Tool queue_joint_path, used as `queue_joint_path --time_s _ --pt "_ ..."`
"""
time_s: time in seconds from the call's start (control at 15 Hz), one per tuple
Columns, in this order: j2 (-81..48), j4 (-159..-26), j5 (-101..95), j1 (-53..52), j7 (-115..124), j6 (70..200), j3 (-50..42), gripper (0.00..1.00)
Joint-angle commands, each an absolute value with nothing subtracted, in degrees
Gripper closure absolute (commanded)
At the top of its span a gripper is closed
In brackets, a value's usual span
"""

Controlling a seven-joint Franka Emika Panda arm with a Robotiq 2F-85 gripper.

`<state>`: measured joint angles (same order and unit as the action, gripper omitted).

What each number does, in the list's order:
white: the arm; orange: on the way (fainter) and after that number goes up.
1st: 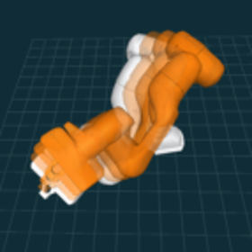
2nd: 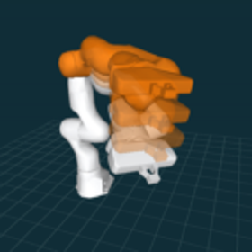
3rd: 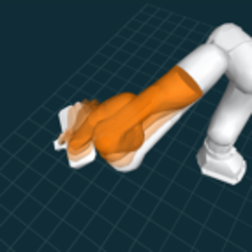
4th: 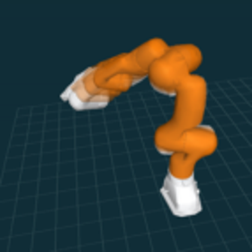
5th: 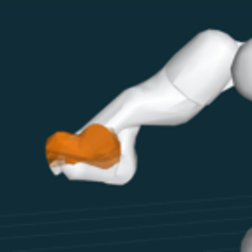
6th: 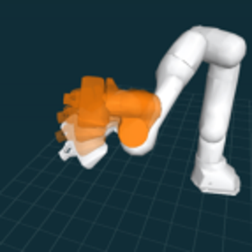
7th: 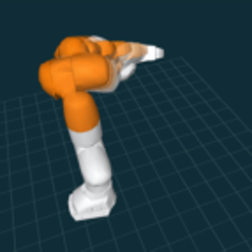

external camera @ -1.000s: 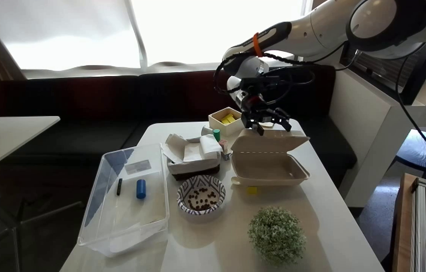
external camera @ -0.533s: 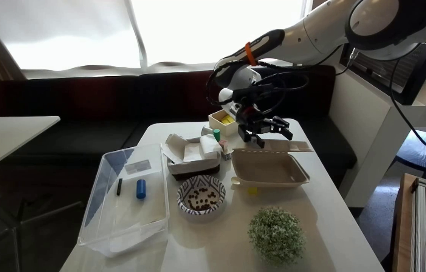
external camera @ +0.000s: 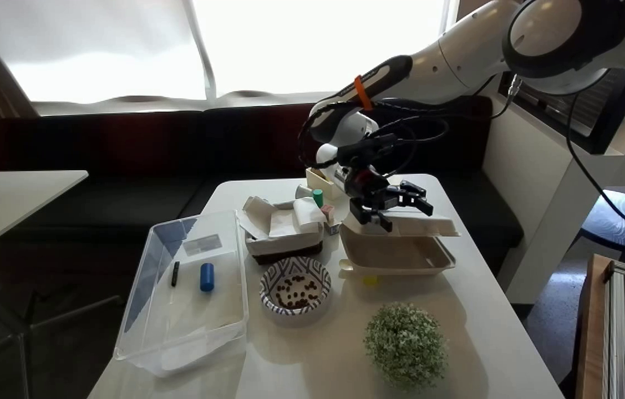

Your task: Close the lunch pack

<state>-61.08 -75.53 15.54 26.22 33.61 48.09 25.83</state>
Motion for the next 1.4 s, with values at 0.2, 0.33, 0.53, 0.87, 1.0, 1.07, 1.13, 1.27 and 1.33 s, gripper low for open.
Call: queue_joint_path --time_s 0.2,0.33,0.53,0.87,1.0,1.07,1.13,1.27,1.33 --pt "-61.5 -71.5 18.3 18.1 27.3 48.8 14.0 0.0" --pt "-61.3 -71.4 23.2 15.9 27.3 51.4 8.9 0.0" --pt "-61.5 -70.6 30.0 11.9 27.4 55.6 1.6 0.0" --pt "-61.6 -70.4 34.4 9.8 27.7 56.8 -2.0 0.0" --pt "-61.0 -70.5 35.4 9.8 27.6 56.1 -2.4 0.0" --pt "-60.2 -70.9 35.5 9.8 27.4 55.9 -2.6 0.0" --pt "-59.4 -71.1 35.4 9.9 27.7 54.8 -2.9 0.0" --pt "-57.2 -72.2 35.3 10.0 28.2 54.4 -3.9 0.0" --pt "-55.9 -72.7 35.4 10.2 28.5 53.9 -4.5 0.0"
